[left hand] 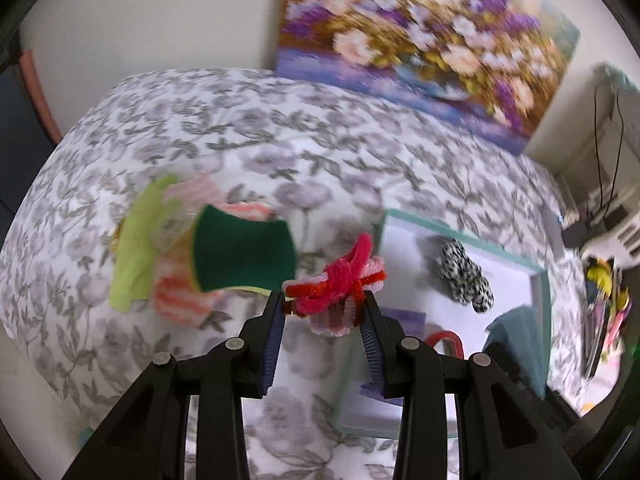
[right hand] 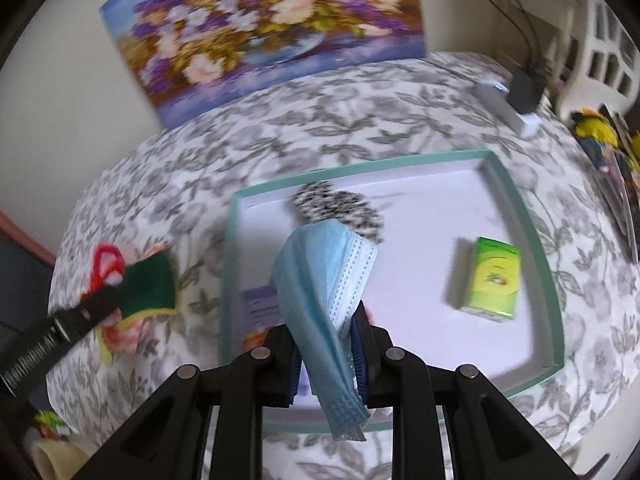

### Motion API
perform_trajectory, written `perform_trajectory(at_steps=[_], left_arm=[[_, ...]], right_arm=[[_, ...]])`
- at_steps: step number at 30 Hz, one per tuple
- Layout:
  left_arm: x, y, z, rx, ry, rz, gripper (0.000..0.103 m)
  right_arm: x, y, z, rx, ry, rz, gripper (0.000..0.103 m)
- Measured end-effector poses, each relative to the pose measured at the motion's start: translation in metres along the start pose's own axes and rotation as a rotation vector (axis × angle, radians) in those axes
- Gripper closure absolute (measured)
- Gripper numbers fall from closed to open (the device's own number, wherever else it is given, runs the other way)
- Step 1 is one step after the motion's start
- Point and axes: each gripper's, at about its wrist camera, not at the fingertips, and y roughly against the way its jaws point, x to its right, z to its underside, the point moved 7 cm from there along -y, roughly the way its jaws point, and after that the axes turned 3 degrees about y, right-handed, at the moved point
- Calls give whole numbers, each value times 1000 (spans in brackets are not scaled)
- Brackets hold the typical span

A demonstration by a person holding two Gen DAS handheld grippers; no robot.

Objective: Organize soft objects
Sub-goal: 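Carry the red bow and blue mask over the tray with both tools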

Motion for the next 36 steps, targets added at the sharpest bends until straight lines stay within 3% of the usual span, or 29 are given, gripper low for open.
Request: perform_trajectory(at_steps=[7,12,36], left_arm=[[50,-26,2,-35,-93,17,64],[67,-44,-2,-68,-89,34,64],[76,-85,-15,-143,-64,53,60]], right_arm=[[44,-14,-11,-7,-114,-3,80],[63,-26,-16,-23,-160,10,80],[86,-40,-42,-25,-129,100,77]])
